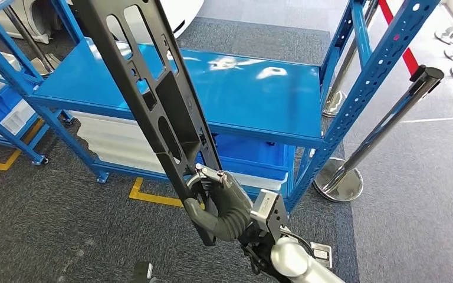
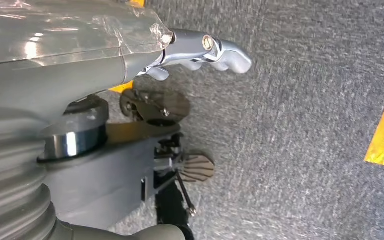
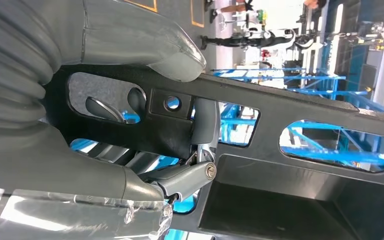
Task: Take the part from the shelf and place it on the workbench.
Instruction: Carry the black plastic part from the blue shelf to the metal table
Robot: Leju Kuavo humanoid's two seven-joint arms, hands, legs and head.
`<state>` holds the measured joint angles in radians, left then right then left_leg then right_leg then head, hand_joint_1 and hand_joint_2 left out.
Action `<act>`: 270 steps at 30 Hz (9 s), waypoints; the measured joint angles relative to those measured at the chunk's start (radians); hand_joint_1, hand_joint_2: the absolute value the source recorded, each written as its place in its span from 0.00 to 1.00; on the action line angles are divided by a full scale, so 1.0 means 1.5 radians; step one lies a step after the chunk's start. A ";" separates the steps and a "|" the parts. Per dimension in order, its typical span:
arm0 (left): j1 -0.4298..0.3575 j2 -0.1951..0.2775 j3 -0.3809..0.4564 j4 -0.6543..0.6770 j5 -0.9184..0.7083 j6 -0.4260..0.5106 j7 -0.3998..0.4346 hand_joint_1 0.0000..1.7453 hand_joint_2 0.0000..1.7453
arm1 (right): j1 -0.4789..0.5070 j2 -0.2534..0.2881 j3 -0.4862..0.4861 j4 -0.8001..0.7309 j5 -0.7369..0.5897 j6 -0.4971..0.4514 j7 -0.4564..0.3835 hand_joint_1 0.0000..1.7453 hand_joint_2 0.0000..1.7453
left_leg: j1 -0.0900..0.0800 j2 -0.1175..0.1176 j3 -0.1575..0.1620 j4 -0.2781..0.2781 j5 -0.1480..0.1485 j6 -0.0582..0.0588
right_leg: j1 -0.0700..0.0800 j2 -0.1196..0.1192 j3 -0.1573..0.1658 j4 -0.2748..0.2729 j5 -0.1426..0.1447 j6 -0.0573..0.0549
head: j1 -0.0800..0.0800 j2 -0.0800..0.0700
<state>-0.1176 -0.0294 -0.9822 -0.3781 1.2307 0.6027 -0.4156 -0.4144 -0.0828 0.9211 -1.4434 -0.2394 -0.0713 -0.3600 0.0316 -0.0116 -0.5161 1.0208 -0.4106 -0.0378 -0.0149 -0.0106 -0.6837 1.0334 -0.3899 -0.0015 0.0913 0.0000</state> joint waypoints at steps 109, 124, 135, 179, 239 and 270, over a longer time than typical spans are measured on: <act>-0.005 0.008 -0.018 0.044 -0.073 -0.044 0.052 0.00 1.00 | 0.073 -0.003 -0.049 -0.004 0.036 -0.066 0.060 1.00 1.00 | 0.000 -0.079 -0.087 0.002 0.083 -0.003 | 0.002 0.049 0.082 -0.001 -0.083 -0.015 | 0.024 0.000; 0.004 0.012 -0.019 0.033 -0.073 -0.033 0.060 0.00 1.00 | 0.093 -0.011 -0.061 -0.031 0.042 -0.073 0.066 1.00 1.00 | -0.021 0.049 -0.057 0.008 0.046 0.012 | 0.020 -0.077 0.082 -0.007 -0.078 -0.027 | -0.014 0.000; 0.009 0.012 -0.019 0.029 -0.072 -0.034 0.062 0.00 1.00 | 0.104 -0.020 -0.065 -0.041 0.044 -0.079 0.069 1.00 1.00 | -0.014 -0.045 -0.062 0.002 0.060 0.030 | 0.011 0.020 0.026 0.101 -0.104 -0.015 | 0.015 0.000; 0.014 0.018 -0.034 0.024 -0.049 -0.053 0.063 0.00 1.00 | 0.120 -0.028 -0.092 -0.072 0.052 -0.088 0.073 1.00 1.00 | -0.011 0.002 -0.163 0.203 -0.029 -0.005 | 0.007 -0.022 0.076 -0.017 -0.064 -0.033 | -0.035 0.000; 0.011 0.018 -0.052 0.025 -0.016 -0.080 0.075 0.00 1.00 | 0.145 -0.052 -0.175 -0.105 0.035 -0.105 0.054 1.00 1.00 | -0.015 -0.006 -0.112 0.128 -0.019 -0.005 | 0.000 0.005 0.061 0.001 -0.070 -0.025 | -0.063 0.000; 0.013 0.016 -0.057 0.027 -0.014 -0.096 0.091 0.00 1.00 | 0.149 -0.056 -0.192 -0.109 0.011 -0.102 0.041 1.00 1.00 | -0.014 -0.050 -0.054 0.011 0.041 0.030 | 0.002 0.024 0.051 0.010 -0.071 -0.013 | -0.066 0.000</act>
<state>-0.0984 -0.0053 -1.0677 -0.3384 1.2101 0.4591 -0.2792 -0.1911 -0.1671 0.6335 -1.6072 -0.2225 -0.2246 -0.2982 0.0102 -0.0873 -0.5970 1.0366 -0.3487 0.0067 -0.0116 0.0256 -0.6065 1.0479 -0.4962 -0.0215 -0.0071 0.0000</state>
